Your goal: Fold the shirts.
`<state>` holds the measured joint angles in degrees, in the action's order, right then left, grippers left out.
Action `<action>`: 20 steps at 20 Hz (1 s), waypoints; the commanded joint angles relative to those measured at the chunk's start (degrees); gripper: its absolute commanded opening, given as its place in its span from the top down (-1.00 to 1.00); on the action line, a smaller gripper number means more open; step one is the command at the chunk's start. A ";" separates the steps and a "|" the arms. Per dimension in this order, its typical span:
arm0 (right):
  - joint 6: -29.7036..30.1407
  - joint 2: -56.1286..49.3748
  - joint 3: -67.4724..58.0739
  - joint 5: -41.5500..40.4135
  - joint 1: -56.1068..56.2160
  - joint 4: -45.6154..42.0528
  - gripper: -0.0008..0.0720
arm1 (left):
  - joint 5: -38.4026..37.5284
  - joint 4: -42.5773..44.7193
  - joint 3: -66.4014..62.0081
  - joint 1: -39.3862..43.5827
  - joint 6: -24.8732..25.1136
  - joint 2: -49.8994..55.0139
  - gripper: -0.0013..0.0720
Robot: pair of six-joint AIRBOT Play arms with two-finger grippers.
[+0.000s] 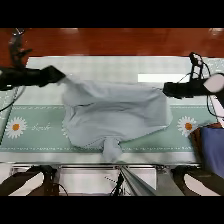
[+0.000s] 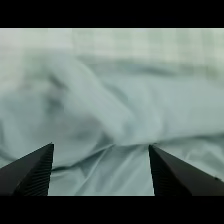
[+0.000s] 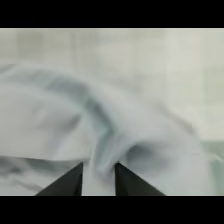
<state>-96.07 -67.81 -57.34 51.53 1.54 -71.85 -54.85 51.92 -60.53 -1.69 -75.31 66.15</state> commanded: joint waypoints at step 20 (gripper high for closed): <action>17.90 19.04 28.33 11.63 -20.35 15.02 -0.72 | -19.17 -6.88 42.62 -6.47 -2.75 -9.40 -0.95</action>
<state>-79.07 -51.46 -32.49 64.23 -18.61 -59.37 -78.37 52.07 -22.68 -9.91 -77.45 57.52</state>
